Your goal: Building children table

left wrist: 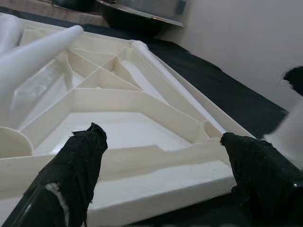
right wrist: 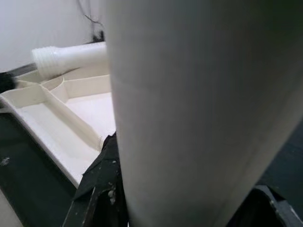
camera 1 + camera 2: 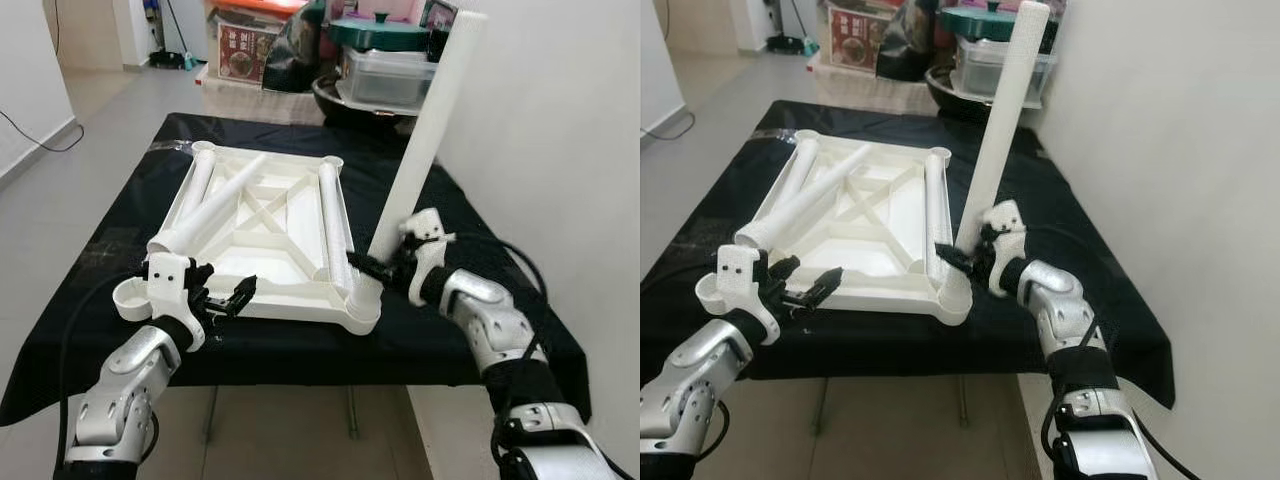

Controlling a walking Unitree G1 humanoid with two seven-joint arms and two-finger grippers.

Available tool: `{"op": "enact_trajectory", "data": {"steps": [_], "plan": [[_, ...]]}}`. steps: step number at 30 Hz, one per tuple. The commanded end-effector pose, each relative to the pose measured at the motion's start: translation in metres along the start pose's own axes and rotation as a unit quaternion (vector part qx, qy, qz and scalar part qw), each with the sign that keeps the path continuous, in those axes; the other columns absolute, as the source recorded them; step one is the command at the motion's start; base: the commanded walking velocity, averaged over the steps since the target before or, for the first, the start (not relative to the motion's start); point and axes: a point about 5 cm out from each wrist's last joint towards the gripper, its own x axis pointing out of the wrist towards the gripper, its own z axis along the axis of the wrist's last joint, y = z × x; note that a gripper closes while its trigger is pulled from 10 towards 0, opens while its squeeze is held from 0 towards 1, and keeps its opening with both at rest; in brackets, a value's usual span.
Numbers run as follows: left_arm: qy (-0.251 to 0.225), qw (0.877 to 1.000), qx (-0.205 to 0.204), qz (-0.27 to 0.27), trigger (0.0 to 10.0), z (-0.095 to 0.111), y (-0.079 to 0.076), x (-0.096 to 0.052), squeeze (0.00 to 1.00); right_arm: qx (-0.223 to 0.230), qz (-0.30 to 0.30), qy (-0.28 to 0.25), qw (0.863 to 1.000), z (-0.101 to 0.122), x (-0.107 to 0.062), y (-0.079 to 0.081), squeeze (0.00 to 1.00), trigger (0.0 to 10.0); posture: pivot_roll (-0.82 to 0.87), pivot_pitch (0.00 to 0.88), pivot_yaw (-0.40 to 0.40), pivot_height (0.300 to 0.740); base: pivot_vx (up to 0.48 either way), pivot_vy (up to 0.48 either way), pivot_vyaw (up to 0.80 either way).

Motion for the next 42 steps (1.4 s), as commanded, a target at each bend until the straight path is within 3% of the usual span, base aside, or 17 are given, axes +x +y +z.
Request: {"op": "enact_trajectory", "data": {"steps": [1,5,7,9,14,15,16,18,19,20,21,25,26,37,38,39,42], "plan": [[-0.001,1.0,0.005,-0.001,10.0,-0.001,-0.001,0.0,0.0,-0.006,-0.106,0.023,0.994,0.002,0.002,-0.015,0.0,0.0,0.16,0.0,-0.173,0.74,0.0,0.0,0.0],[-0.001,1.0,0.005,0.0,10.0,-0.001,-0.001,-0.001,0.0,0.022,-0.191,0.014,0.981,0.006,0.0,-0.025,0.0,0.0,0.16,0.0,-0.172,0.74,0.0,0.0,0.0],[-0.002,1.0,0.004,0.001,10.0,-0.001,-0.001,-0.002,0.0,0.065,-0.279,-0.001,0.958,0.008,-0.005,-0.034,0.0,0.0,0.15,0.0,-0.174,0.74,0.0,0.0,0.0],[-0.002,1.0,0.004,0.003,10.0,-0.001,0.0,-0.004,0.0,0.13,-0.398,-0.011,0.908,-0.002,-0.018,-0.02,0.0,0.0,0.16,0.0,-0.168,0.74,0.0,0.0,0.0],[-0.002,1.0,0.004,0.003,10.0,-0.001,0.0,-0.004,0.0,0.141,-0.413,-0.009,0.9,-0.007,-0.022,-0.007,0.0,0.0,0.15,0.0,-0.163,0.74,0.0,0.0,0.0],[-0.002,1.0,0.003,0.002,10.0,-0.001,0.0,-0.004,0.0,0.143,-0.378,-0.001,0.915,-0.009,-0.015,0.017,0.0,3.3,0.14,0.0,-0.155,0.74,0.0,0.0,0.0],[-0.001,1.0,0.002,-0.001,10.0,-0.001,0.0,-0.004,0.0,0.137,-0.305,-0.03,0.942,-0.001,-0.007,0.041,0.0,10.0,0.13,0.0,-0.142,0.74,0.0,0.0,0.0],[-0.001,1.0,0.001,-0.003,10.0,0.0,0.001,-0.003,0.0,0.126,-0.225,-0.065,0.964,0.01,0.0,0.059,0.0,10.0,0.13,0.0,-0.142,0.74,0.0,0.0,0.0],[-0.001,1.0,0.0,-0.005,10.0,0.0,0.0,-0.003,0.0,0.12,-0.191,-0.088,0.97,0.018,0.001,0.063,0.67,10.0,0.13,0.0,-0.142,0.74,0.0,0.0,0.0],[-0.001,1.0,0.0,-0.005,10.0,0.0,0.0,-0.003,0.0,0.12,-0.191,-0.088,0.97,0.018,0.001,0.063,0.67,10.0,0.13,0.0,-0.142,0.74,0.0,0.0,0.0],[-0.001,1.0,-0.001,-0.006,10.0,0.0,0.0,-0.002,0.0,0.104,-0.172,-0.105,0.974,0.024,0.001,0.056,1.0,10.0,0.12,0.0,-0.146,0.74,0.0,0.0,0.0],[-0.002,1.0,-0.001,-0.005,10.0,0.0,0.0,-0.001,0.0,0.08,-0.154,-0.117,0.978,0.035,-0.002,0.038,0.89,10.0,0.13,0.0,-0.151,0.74,0.0,0.0,0.0],[-0.003,1.0,-0.002,-0.005,10.0,0.0,0.0,-0.001,0.0,0.06,-0.111,-0.124,0.984,0.044,-0.004,0.028,0.0,10.0,0.12,0.0,-0.152,0.74,0.0,0.0,0.0],[-0.006,1.0,-0.004,-0.007,10.0,-0.001,0.0,0.0,0.0,-0.071,0.15,-0.013,0.986,0.018,-0.021,0.018,0.0,9.4,0.14,0.0,-0.162,0.74,0.0,0.0,0.0],[-0.006,1.0,-0.004,-0.007,10.0,-0.001,-0.001,0.0,0.0,-0.072,0.142,0.005,0.987,0.011,-0.016,0.014,0.0,2.5,0.14,0.0,-0.168,0.74,0.0,0.0,0.0],[-0.006,1.0,-0.004,-0.006,10.0,-0.002,-0.001,0.0,0.0,-0.068,0.125,0.021,0.99,0.004,-0.011,0.007,0.0,0.0,0.15,0.0,-0.172,0.74,0.0,0.0,0.0],[-0.007,1.0,-0.003,-0.004,10.0,-0.002,-0.001,-0.001,0.0,-0.048,0.049,0.001,0.998,0.012,-0.005,-0.008,0.0,0.0,0.16,0.0,-0.183,0.74,0.0,0.0,0.0]]}}
